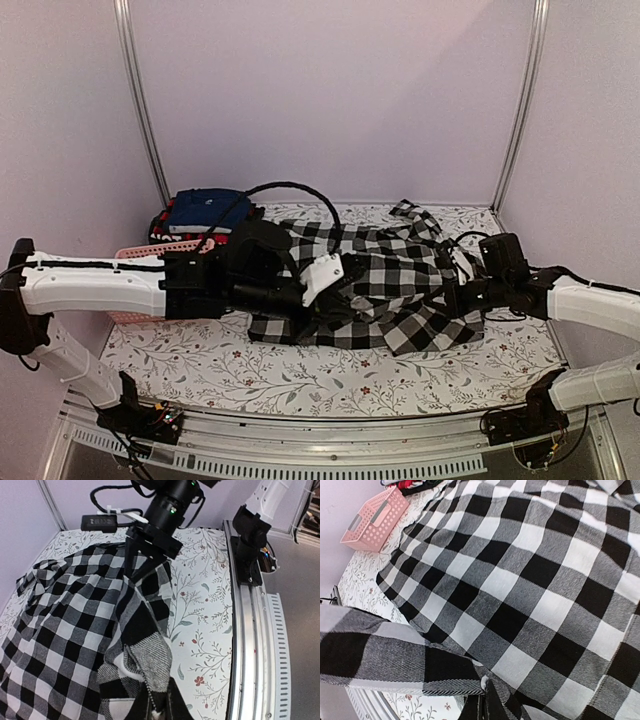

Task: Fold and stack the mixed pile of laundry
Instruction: Pass from the left arm to the right, then pick up the flattened shirt from the center of the board.

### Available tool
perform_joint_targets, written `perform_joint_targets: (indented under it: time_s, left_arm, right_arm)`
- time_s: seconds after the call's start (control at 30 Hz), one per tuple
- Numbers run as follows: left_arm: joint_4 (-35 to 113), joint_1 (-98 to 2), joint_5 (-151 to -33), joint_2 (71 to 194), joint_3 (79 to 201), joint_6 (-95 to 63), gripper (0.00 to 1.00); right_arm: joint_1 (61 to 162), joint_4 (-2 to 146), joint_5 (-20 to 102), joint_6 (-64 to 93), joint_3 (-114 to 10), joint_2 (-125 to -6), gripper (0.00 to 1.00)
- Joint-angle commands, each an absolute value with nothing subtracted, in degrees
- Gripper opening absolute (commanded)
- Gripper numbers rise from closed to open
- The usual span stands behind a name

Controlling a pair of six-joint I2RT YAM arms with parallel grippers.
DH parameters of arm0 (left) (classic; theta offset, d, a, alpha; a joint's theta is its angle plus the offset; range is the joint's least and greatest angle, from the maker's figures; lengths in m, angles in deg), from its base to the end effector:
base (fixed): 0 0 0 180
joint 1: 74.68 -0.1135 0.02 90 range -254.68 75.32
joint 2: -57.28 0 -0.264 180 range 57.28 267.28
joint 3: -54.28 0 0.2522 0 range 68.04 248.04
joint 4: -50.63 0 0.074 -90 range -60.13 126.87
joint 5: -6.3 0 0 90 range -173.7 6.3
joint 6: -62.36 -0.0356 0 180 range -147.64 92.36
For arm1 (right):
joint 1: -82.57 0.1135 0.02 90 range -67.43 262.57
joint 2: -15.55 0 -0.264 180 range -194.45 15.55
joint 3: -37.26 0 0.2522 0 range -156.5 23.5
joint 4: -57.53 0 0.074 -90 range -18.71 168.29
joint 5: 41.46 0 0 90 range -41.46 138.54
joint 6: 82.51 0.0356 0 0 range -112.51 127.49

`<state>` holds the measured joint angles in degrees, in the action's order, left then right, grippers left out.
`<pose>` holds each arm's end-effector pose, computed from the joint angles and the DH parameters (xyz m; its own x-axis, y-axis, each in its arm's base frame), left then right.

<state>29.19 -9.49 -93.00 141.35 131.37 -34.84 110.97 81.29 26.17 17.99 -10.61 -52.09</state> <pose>0.1370 -0.3102 0.2935 -0.0784 0.4643 -0.8822 0.9729 0.2287 0.0339 0.1998 0.1234 0.1987 -0.7201 -0.1978 -0.6651 -0.5607 0.7305 0.3899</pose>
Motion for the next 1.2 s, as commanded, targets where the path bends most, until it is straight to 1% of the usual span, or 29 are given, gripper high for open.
perform_joint_targets:
  time_s: [0.0, 0.07, 0.13, 0.17, 0.2, 0.23, 0.27, 0.33, 0.37, 0.43, 0.53, 0.67, 0.77, 0.8, 0.87, 0.97, 1.07, 1.17]
  left_arm:
    - [27.73, -2.62, -85.84, 138.54, 127.20, -38.99, 0.05]
    - [27.56, -0.35, -83.91, 138.65, 126.32, -38.91, 0.02]
    - [27.30, 0.92, -81.20, 138.58, 125.65, -38.79, 0.02]
    - [27.01, 1.51, -80.18, 138.63, 125.45, -38.67, 0.06]
    - [26.00, 2.14, -79.61, 138.89, 125.63, -38.53, 0.20]
    - [24.14, 3.19, -78.78, 139.28, 125.81, -38.37, 0.40]
    - [22.84, 4.03, -77.54, 139.62, 125.72, -37.58, 0.53]
    - [22.43, 3.56, -72.65, 139.28, 123.77, -34.16, 0.67]
    - [22.77, 2.18, -70.41, 138.94, 121.92, -31.78, 0.70]
    - [21.26, -2.82, -70.60, 138.16, 119.63, -26.26, 0.69]
    - [20.69, -9.97, -72.16, 136.89, 115.49, -19.01, 0.62]
    - [18.07, -15.98, -72.51, 137.97, 111.60, -13.11, 0.55]
    - [14.20, -17.32, -72.23, 140.82, 112.09, -11.92, 0.53]
    - [13.96, -17.94, -74.17, 141.91, 112.50, -12.18, 0.52]
    - [12.49, -18.13, -74.67, 144.65, 114.37, -12.55, 0.50]
    - [9.04, -18.11, -74.87, 149.59, 118.12, -14.10, 0.50]
    - [3.99, -18.15, -71.53, 154.69, 122.91, -16.64, 0.48]
    - [2.51, -18.54, -67.29, 156.60, 123.89, -20.73, 0.47]
  right_arm:
    - [111.31, 83.00, 30.69, 19.74, -12.20, -44.09, 0.00]
    - [111.35, 83.79, 31.75, 20.26, -11.86, -41.02, 0.00]
    - [111.33, 85.24, 32.61, 20.29, -12.08, -39.25, 0.00]
    - [111.34, 85.35, 32.66, 20.58, -12.03, -38.80, 0.00]
    - [111.31, 85.25, 32.28, 20.91, -11.91, -38.21, 0.00]
    - [111.36, 84.96, 31.64, 21.78, -11.73, -37.77, 0.00]
    - [111.32, 84.35, 30.66, 22.42, -11.37, -37.00, 0.00]
    - [111.38, 83.47, 28.50, 24.34, -9.91, -35.55, 0.00]
    - [111.32, 83.56, 27.90, 25.13, -9.39, -34.52, 0.00]
    - [111.31, 84.24, 27.13, 26.70, -8.41, -32.94, 0.00]
    - [111.44, 85.33, 26.88, 28.63, -6.50, -30.11, 0.00]
    - [111.45, 86.77, 26.84, 29.75, -4.88, -27.73, 0.00]
    - [111.45, 87.42, 26.94, 31.01, -4.80, -26.80, 0.00]
    - [111.43, 87.60, 27.25, 31.56, -4.87, -26.53, 0.00]
    - [111.47, 87.94, 27.72, 32.04, -4.85, -25.86, 0.00]
    - [111.41, 88.52, 28.59, 32.64, -5.25, -24.95, 0.00]
    - [111.45, 88.76, 29.22, 32.89, -5.77, -24.37, 0.00]
    - [111.41, 88.89, 29.38, 32.67, -5.77, -24.42, 0.00]
